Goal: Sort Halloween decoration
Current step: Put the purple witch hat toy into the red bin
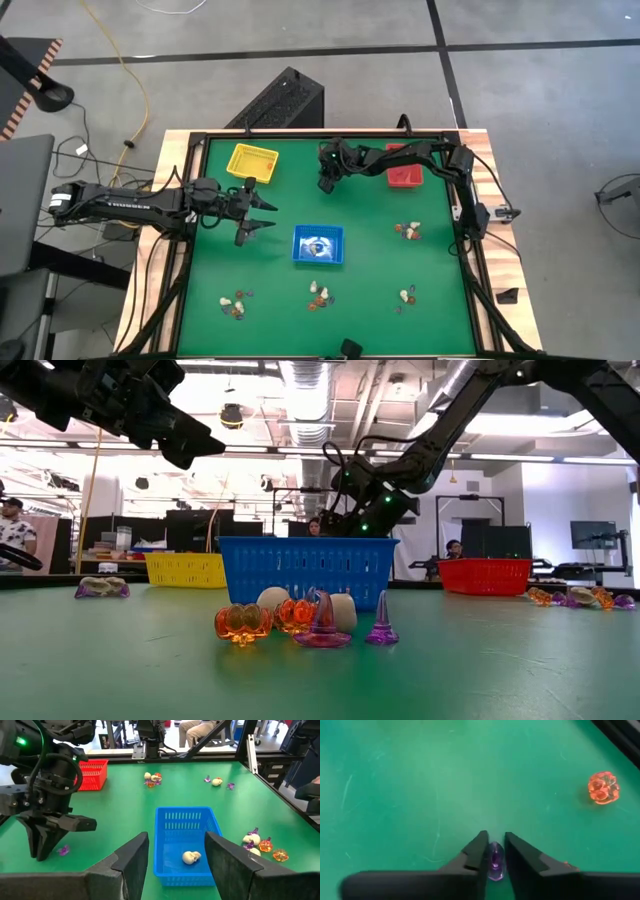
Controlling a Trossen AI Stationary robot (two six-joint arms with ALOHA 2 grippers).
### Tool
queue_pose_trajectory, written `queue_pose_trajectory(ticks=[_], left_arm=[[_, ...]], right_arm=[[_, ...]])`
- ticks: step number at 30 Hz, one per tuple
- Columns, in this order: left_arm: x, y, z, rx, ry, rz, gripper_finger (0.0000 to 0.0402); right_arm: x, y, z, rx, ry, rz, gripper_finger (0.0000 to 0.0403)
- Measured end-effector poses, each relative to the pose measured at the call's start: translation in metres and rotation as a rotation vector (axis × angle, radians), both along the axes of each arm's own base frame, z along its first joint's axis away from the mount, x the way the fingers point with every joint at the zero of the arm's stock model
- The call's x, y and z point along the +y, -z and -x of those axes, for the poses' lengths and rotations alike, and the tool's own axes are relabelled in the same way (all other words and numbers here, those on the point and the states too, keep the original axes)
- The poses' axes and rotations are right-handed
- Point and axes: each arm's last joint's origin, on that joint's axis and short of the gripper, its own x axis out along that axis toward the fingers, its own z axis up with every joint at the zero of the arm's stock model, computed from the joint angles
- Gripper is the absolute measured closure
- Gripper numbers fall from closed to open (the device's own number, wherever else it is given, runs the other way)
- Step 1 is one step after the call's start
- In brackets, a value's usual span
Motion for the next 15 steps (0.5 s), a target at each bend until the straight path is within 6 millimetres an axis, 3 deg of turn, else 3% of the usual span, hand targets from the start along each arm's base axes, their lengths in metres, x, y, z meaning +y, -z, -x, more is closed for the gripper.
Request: queue_pose_trajectory(ticks=[4, 10, 15], left_arm=[[0.0, 0.0, 0.0, 0.001, 0.0, -0.001, 0.0219], [0.0, 0.001, 0.0, 0.005, 0.0, 0.0, 0.0219], [0.0, 0.001, 0.0, 0.011, 0.0, 0.001, 0.0219]], right_arm=[[0.001, -0.005, 0.002, 0.011, -0.003, -0.002, 0.037], [0.006, -0.025, 0.01, 0.017, -0.007, -0.043, 0.037], [0.016, -0.063, 0.029, 0.05, -0.023, -0.049, 0.037]])
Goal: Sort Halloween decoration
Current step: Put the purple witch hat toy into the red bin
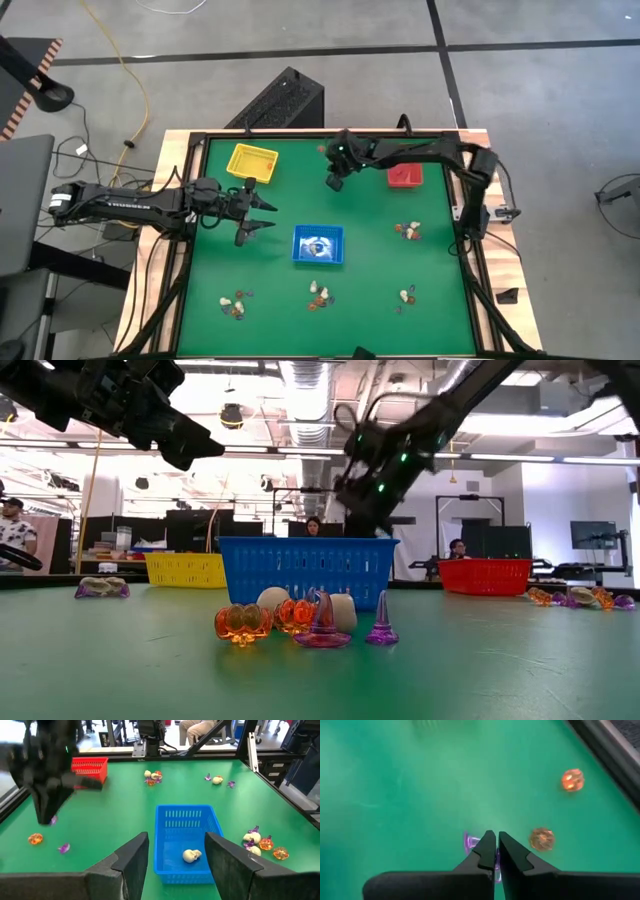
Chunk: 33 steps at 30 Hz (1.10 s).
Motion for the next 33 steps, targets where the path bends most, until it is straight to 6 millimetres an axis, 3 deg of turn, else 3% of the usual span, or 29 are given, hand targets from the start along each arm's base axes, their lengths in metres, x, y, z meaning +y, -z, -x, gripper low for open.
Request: queue_pose_trajectory(ticks=[7, 11, 15, 21, 26, 33], left_arm=[[0.0, 0.001, 0.0, 0.006, 0.001, -0.002, 0.0219], [0.0, 0.001, 0.0, 0.006, 0.001, -0.002, 0.0219], [0.0, 0.0, 0.0, 0.005, 0.001, -0.002, 0.0219], [0.0, 0.0, 0.0, 0.005, 0.007, 0.001, 0.0219], [0.0, 0.0, 0.0, 0.005, 0.006, 0.008, 0.0219], [0.0, 0.0, 0.0, 0.006, 0.004, 0.023, 0.0219]], right_arm=[[0.011, -0.052, 0.049, 0.146, 0.083, 0.047, 0.0368], [0.013, -0.063, 0.078, 0.245, 0.203, 0.1, 0.0368], [0.01, -0.052, 0.109, 0.3, 0.311, 0.072, 0.0367], [0.005, -0.021, 0.148, 0.373, 0.539, 0.025, 0.0365], [0.007, -0.008, 0.157, 0.401, 0.568, -0.028, 0.0343], [0.01, -0.016, 0.16, 0.37, 0.579, -0.022, 0.0294]])
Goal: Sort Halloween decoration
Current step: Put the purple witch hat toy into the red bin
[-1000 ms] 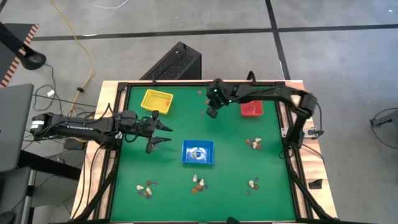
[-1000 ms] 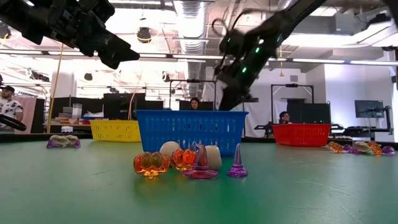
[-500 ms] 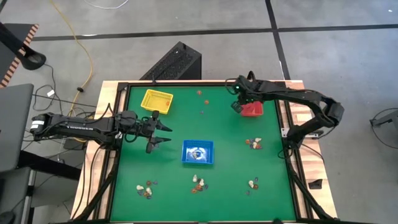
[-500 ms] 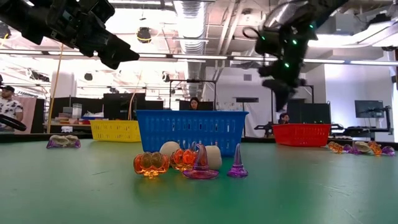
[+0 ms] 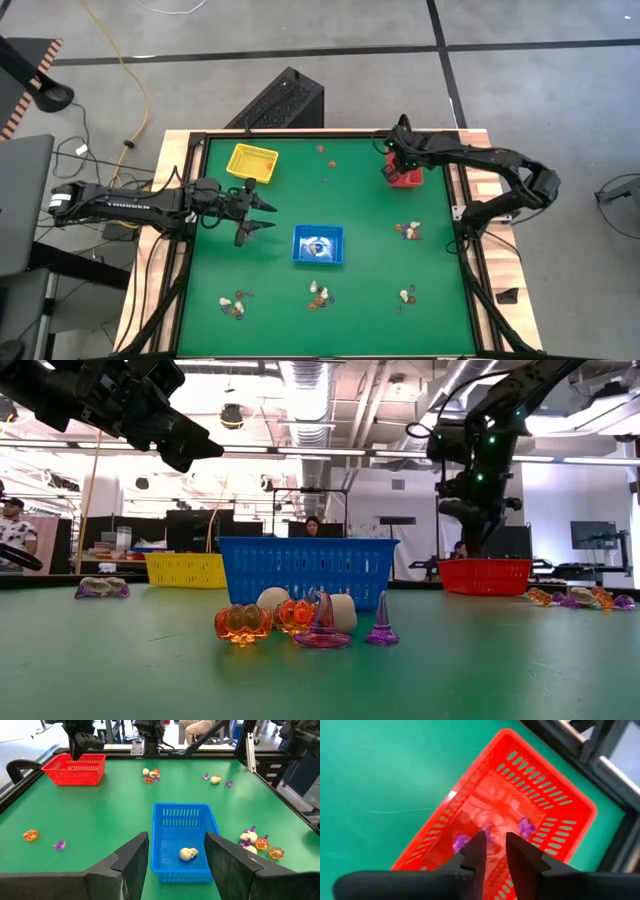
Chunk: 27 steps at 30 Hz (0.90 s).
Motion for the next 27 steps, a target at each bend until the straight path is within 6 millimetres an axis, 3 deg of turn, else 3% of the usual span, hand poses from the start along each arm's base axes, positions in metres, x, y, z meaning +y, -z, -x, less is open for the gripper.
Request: queue_pose_trajectory(ticks=[4, 7, 10, 14, 21, 24, 27], left_arm=[[0.0, 0.0, 0.0, 0.004, 0.001, -0.004, 0.0219], [0.0, 0.001, 0.0, 0.007, 0.004, 0.003, 0.0219], [0.0, 0.001, 0.0, 0.007, 0.018, -0.012, 0.0219], [-0.001, 0.001, 0.0, 0.004, 0.025, -0.015, 0.0219], [-0.001, 0.0, 0.0, 0.001, 0.033, -0.032, 0.0219], [-0.001, 0.0, 0.0, 0.001, 0.037, -0.043, 0.0219], [-0.001, 0.001, 0.0, 0.004, 0.035, -0.033, 0.0219]], right_arm=[[0.007, -0.009, 0.004, -0.037, 0.015, 0.0, 0.0267], [0.024, -0.019, 0.002, -0.14, -0.019, -0.072, 0.0256], [0.051, -0.03, -0.006, -0.266, -0.097, -0.161, 0.0254], [0.102, -0.036, -0.022, -0.355, -0.146, -0.271, 0.0262], [0.188, -0.013, -0.036, -0.27, -0.059, -0.421, 0.0281], [0.206, 0.003, -0.034, -0.172, 0.033, -0.404, 0.0281], [0.21, 0.016, -0.031, -0.068, 0.124, -0.376, 0.0276]])
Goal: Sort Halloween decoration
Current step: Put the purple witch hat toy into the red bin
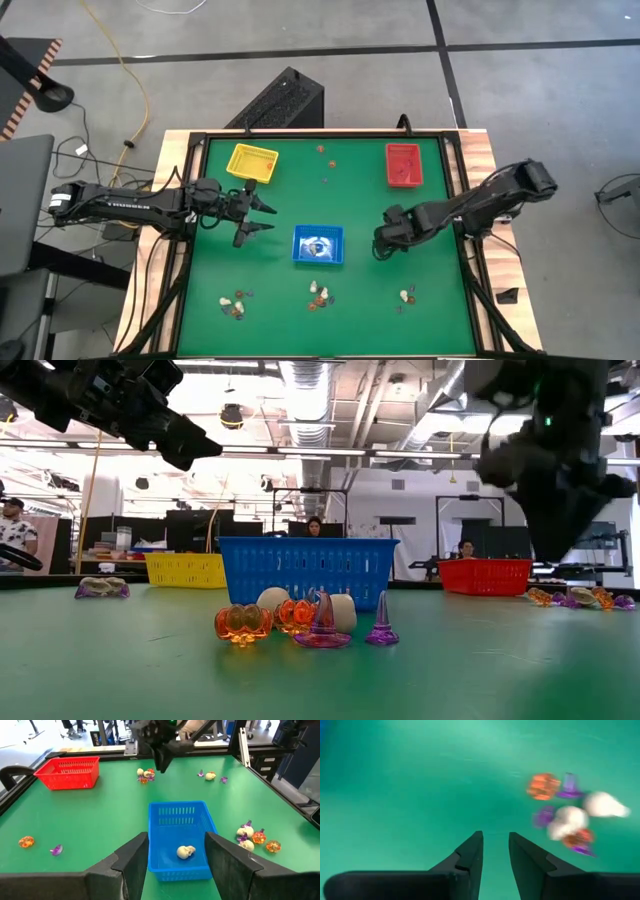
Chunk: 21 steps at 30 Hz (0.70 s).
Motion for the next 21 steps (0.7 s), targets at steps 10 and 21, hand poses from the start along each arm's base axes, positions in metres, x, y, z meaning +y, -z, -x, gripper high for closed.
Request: queue_pose_trajectory(ticks=[10, 21], left_arm=[[0.0, 0.003, 0.001, 0.037, -0.006, 0.027, 0.0219], [0.0, 0.003, 0.001, 0.037, -0.012, 0.019, 0.0219]], right_arm=[[-0.019, 0.009, 0.002, 0.15, 0.045, 0.019, 0.0266], [-0.031, 0.035, 0.008, 0.124, 0.047, -0.016, 0.0271]])
